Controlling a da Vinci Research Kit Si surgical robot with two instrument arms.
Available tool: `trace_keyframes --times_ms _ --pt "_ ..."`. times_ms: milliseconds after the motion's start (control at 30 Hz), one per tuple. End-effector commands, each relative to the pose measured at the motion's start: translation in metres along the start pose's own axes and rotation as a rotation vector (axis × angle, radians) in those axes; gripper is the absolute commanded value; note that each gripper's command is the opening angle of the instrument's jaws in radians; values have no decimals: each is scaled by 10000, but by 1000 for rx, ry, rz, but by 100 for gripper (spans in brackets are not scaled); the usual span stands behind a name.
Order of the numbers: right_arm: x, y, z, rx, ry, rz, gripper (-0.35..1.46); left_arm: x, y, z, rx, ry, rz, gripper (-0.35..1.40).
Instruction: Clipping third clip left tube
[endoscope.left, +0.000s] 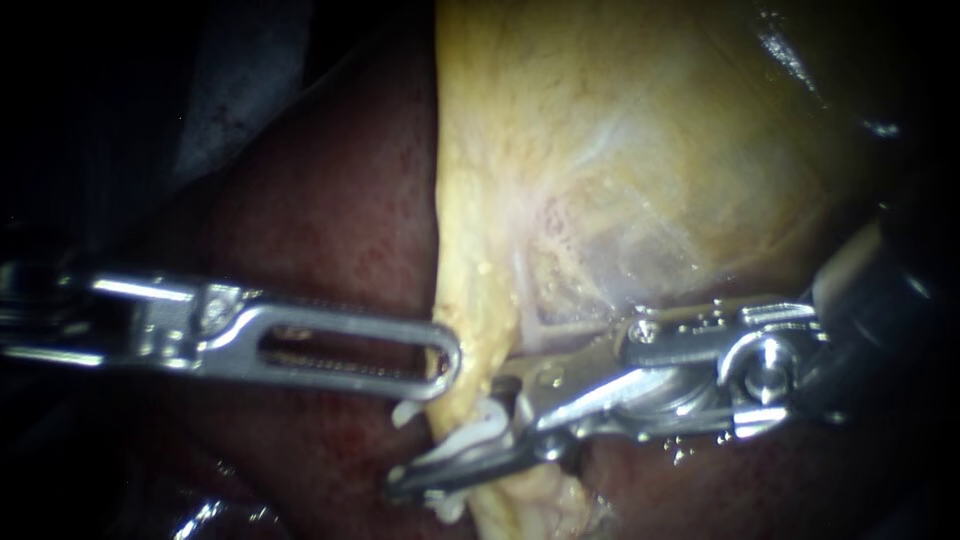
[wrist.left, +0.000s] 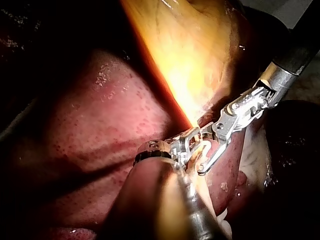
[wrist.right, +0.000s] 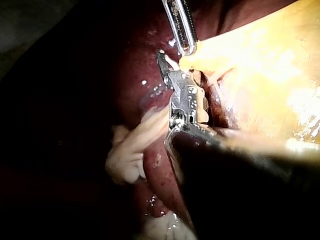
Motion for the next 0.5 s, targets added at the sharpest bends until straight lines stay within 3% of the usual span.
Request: trace_keyframes --times_ms 33,500 --pt "0 1 -1 0 0 0 48 0 0 0 0 0 0 -35" --pt "7 8 -7 5 0 9 44 0 0 1 1 2 0 -35"
